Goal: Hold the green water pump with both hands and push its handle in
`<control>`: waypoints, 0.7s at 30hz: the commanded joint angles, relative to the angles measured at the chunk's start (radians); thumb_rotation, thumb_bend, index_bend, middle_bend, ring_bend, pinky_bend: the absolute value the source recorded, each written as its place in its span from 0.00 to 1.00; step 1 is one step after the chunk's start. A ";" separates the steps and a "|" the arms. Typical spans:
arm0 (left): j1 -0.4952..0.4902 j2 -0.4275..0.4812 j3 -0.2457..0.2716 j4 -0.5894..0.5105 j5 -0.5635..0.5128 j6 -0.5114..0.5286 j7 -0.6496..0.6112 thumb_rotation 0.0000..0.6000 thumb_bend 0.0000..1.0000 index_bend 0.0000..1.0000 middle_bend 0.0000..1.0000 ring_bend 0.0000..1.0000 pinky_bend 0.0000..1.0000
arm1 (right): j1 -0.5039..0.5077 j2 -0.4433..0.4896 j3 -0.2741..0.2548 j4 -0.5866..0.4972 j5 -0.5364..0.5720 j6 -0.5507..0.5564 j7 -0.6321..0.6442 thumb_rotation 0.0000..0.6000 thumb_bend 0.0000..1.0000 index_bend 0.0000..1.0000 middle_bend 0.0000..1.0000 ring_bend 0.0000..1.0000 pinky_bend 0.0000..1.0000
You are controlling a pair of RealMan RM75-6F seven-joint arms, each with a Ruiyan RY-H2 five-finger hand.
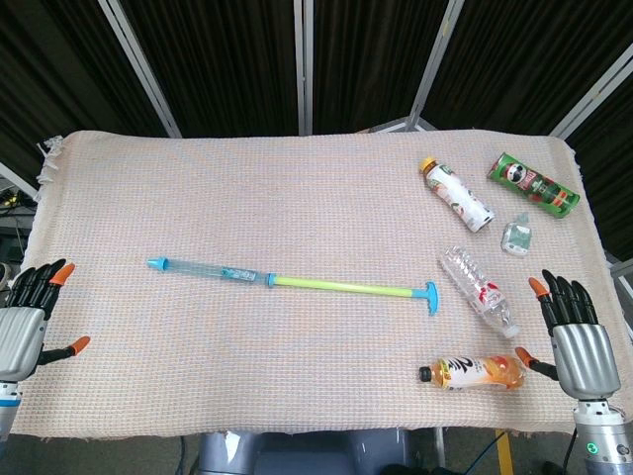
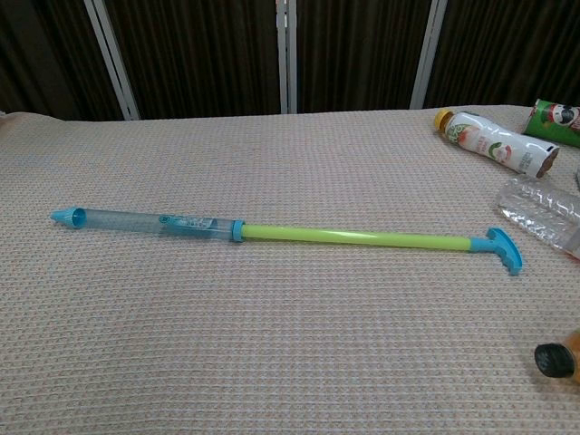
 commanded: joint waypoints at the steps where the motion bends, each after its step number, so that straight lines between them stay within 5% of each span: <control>1: 0.000 -0.001 0.000 -0.001 0.001 -0.003 0.001 1.00 0.00 0.00 0.00 0.00 0.00 | -0.003 -0.001 0.002 0.002 -0.001 -0.003 -0.003 1.00 0.00 0.00 0.00 0.00 0.00; 7: 0.002 -0.001 -0.001 -0.002 0.002 -0.005 0.003 1.00 0.00 0.00 0.00 0.00 0.00 | 0.000 -0.008 0.007 -0.002 0.005 -0.032 -0.006 1.00 0.00 0.00 0.00 0.00 0.00; 9: 0.003 0.001 -0.004 -0.001 0.001 -0.005 0.003 1.00 0.00 0.00 0.00 0.00 0.00 | 0.013 -0.014 0.017 -0.006 0.016 -0.058 0.001 1.00 0.00 0.00 0.10 0.06 0.00; 10: 0.002 0.000 -0.006 0.001 -0.003 -0.009 0.005 1.00 0.00 0.00 0.00 0.00 0.00 | 0.036 -0.026 0.033 0.000 0.015 -0.081 0.014 1.00 0.00 0.00 0.22 0.18 0.00; 12: -0.001 -0.002 -0.009 0.004 -0.009 -0.017 0.006 1.00 0.00 0.00 0.00 0.00 0.00 | 0.069 -0.034 0.048 0.020 0.021 -0.126 0.021 1.00 0.00 0.00 0.50 0.50 0.17; 14: -0.004 -0.004 -0.010 0.006 -0.014 -0.024 0.009 1.00 0.00 0.00 0.00 0.00 0.00 | 0.094 -0.033 0.058 0.024 0.032 -0.169 0.015 1.00 0.00 0.00 0.75 0.80 0.65; 16: -0.006 -0.006 -0.013 0.010 -0.021 -0.032 0.014 1.00 0.00 0.00 0.00 0.00 0.00 | 0.121 -0.031 0.071 0.015 0.055 -0.219 0.010 1.00 0.00 0.03 0.92 0.96 0.95; 21: -0.014 -0.017 -0.023 0.022 -0.053 -0.058 0.035 1.00 0.00 0.00 0.00 0.00 0.00 | 0.248 -0.026 0.136 -0.040 0.186 -0.446 -0.015 1.00 0.00 0.21 1.00 1.00 1.00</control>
